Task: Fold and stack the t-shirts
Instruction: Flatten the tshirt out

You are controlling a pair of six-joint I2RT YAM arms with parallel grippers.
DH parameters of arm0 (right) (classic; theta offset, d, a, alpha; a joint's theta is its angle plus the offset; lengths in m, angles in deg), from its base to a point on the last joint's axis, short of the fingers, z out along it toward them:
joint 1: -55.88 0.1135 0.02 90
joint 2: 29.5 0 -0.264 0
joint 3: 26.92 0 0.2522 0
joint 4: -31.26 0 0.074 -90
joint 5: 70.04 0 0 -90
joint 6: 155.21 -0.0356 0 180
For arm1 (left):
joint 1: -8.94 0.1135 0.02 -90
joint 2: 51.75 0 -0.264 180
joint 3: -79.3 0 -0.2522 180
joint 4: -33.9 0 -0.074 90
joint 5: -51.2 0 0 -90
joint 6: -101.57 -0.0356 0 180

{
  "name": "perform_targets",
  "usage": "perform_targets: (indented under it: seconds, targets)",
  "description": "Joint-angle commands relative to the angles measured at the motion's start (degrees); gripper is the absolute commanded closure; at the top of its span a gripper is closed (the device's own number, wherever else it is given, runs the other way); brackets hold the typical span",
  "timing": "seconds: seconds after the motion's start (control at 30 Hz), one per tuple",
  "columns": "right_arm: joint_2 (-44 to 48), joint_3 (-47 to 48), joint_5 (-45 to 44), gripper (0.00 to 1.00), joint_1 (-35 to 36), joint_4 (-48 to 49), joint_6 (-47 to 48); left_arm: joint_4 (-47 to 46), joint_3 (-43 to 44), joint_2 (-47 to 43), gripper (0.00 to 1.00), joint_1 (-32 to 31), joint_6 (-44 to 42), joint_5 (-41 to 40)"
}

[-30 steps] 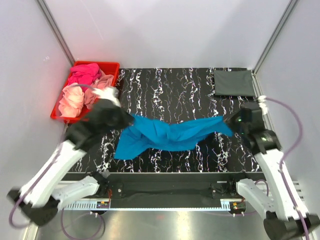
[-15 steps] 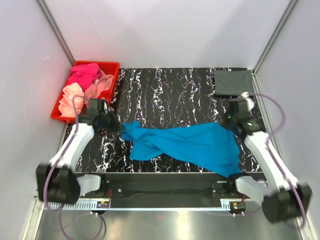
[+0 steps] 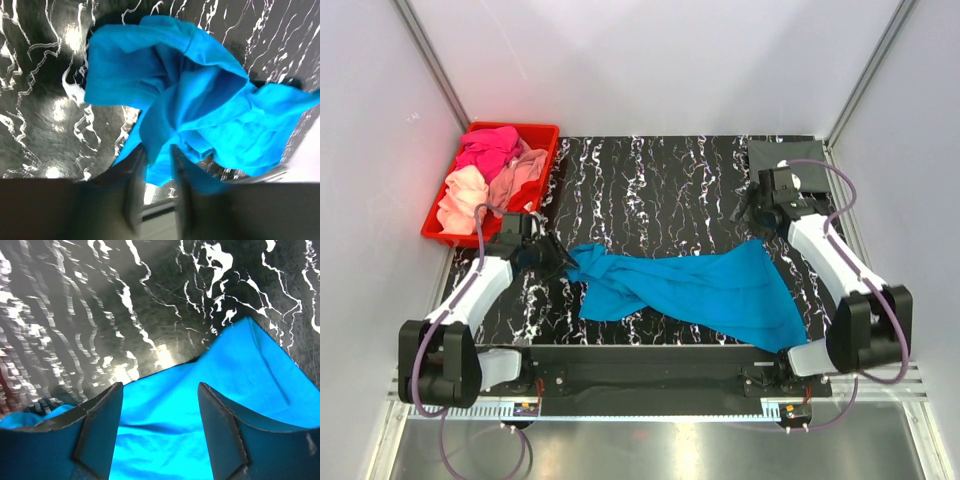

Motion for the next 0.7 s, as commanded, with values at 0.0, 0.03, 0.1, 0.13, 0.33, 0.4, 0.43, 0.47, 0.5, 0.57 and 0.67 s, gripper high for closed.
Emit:
perform_targets:
  seconds: [0.0, 0.03, 0.1, 0.13, 0.33, 0.4, 0.43, 0.47, 0.5, 0.57, 0.67]
  targets:
    - [6.4, 0.1, -1.5, 0.3, -0.2, -6.6, -3.1, -0.8, 2.1, -2.8, 0.49, 0.1, -2.0, -9.3]
    - [7.8, -0.7, -1.1, 0.3, -0.2, -7.0, -3.9, 0.1, 2.1, -4.2, 0.47, 0.1, -2.4, -13.1]
    - [12.1, -3.4, -0.4, 0.3, -0.2, -8.1, -4.8, 1.4, 1.7, -9.8, 0.41, 0.1, -2.9, -19.8]
    - [13.3, -4.5, 0.0, 0.31, -0.2, -8.7, -5.8, 1.3, 1.5, -12.1, 0.34, 0.0, -4.5, -21.3]
    - [21.0, -14.8, 3.1, 0.38, -0.2, -7.3, -14.0, 3.6, 7.8, -11.8, 0.23, -14.9, -12.2, -31.1]
    - [21.8, -17.2, 0.7, 0.38, -0.5, -7.0, -17.1, 5.9, 8.1, -9.1, 0.23, -16.9, -11.7, -30.3]
    - [21.7, -17.7, 0.1, 0.39, -1.0, -7.0, -17.7, 5.4, 6.5, -8.7, 0.23, -17.5, -11.6, -29.7]
    - [20.8, -18.3, -0.9, 0.41, -1.1, -6.6, -18.4, 4.1, 5.6, -9.1, 0.23, -17.9, -11.5, -28.9]
    - [20.0, -19.3, -1.3, 0.43, -1.4, -6.3, -19.1, 3.5, 4.9, -9.4, 0.23, -18.6, -11.5, -28.1]
    - [17.2, -20.6, -1.1, 0.47, -1.9, -4.9, -20.7, 3.3, 4.3, -10.1, 0.23, -19.4, -11.5, -26.4]
    - [14.0, -22.3, -2.1, 0.5, -2.3, -3.0, -22.1, 3.7, 3.9, -10.0, 0.23, -19.5, -11.5, -25.4]
